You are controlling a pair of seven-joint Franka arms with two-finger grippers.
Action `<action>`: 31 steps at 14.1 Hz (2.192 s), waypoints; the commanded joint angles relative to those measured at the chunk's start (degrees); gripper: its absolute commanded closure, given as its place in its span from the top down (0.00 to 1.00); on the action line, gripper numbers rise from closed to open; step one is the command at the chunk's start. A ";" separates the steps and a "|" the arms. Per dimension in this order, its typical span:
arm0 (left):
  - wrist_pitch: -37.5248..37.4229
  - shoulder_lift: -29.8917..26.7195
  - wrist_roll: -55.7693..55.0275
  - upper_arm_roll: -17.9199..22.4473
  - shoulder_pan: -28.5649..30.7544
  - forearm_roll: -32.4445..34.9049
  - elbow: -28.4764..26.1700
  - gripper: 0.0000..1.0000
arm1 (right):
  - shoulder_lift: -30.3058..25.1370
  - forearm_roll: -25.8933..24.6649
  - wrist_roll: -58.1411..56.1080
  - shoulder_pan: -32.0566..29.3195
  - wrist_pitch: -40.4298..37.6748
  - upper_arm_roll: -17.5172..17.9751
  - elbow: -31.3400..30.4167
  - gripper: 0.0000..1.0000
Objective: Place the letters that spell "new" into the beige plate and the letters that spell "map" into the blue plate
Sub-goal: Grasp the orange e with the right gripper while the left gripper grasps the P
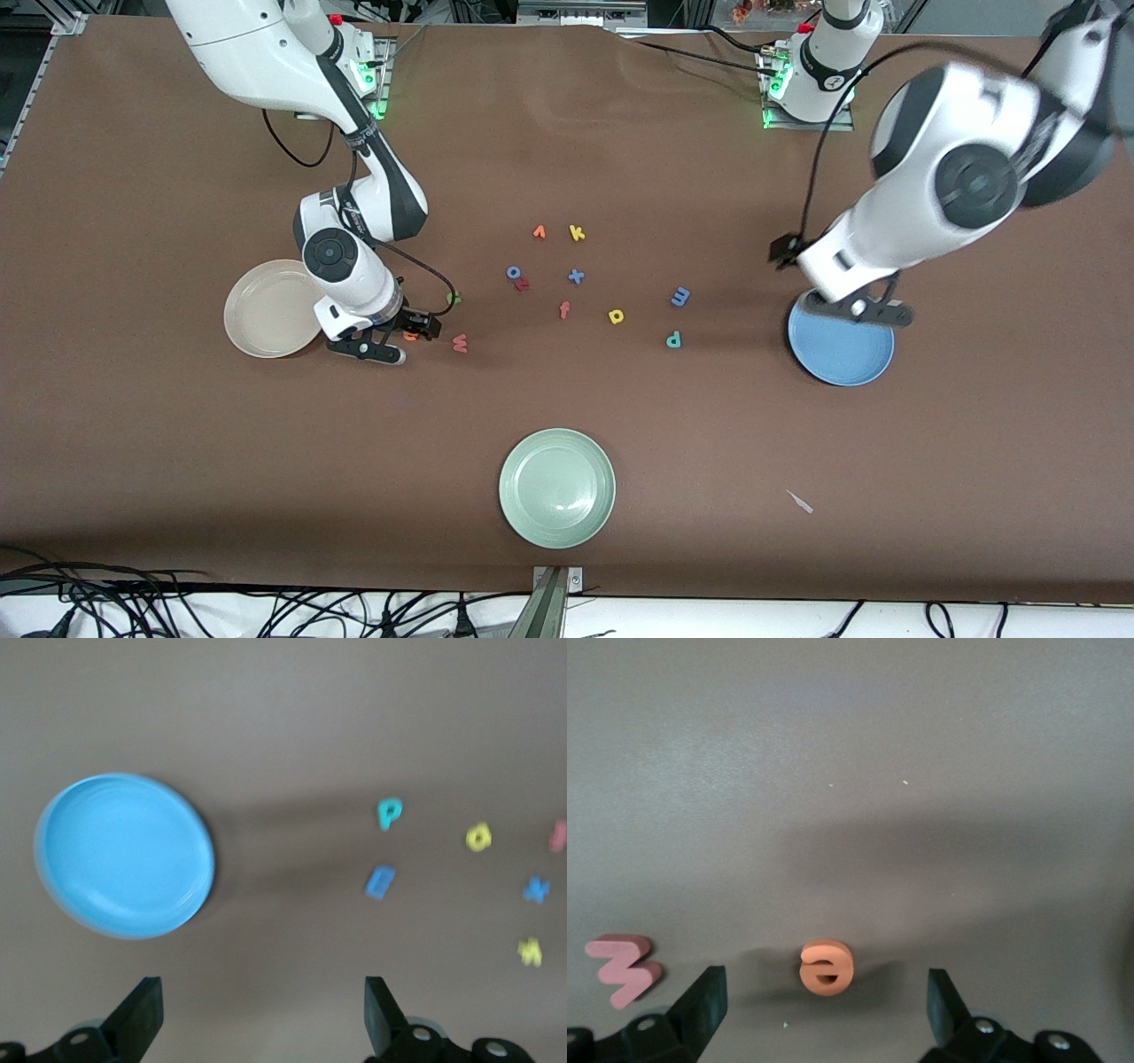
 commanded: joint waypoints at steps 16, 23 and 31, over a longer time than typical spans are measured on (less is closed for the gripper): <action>29.01 24.98 -20.08 0.37 -11.17 4.71 1.53 0.90 | 1.90 0.77 0.48 -0.15 3.11 0.01 -0.08 0.56; 29.29 25.34 -20.08 0.37 -11.09 8.14 -0.31 0.10 | 1.90 0.77 0.39 0.11 3.02 0.01 -0.08 0.44; 19.55 16.56 -6.86 0.38 -2.68 8.22 0.56 0.06 | 1.90 0.77 0.39 0.02 3.02 0.27 -0.08 0.38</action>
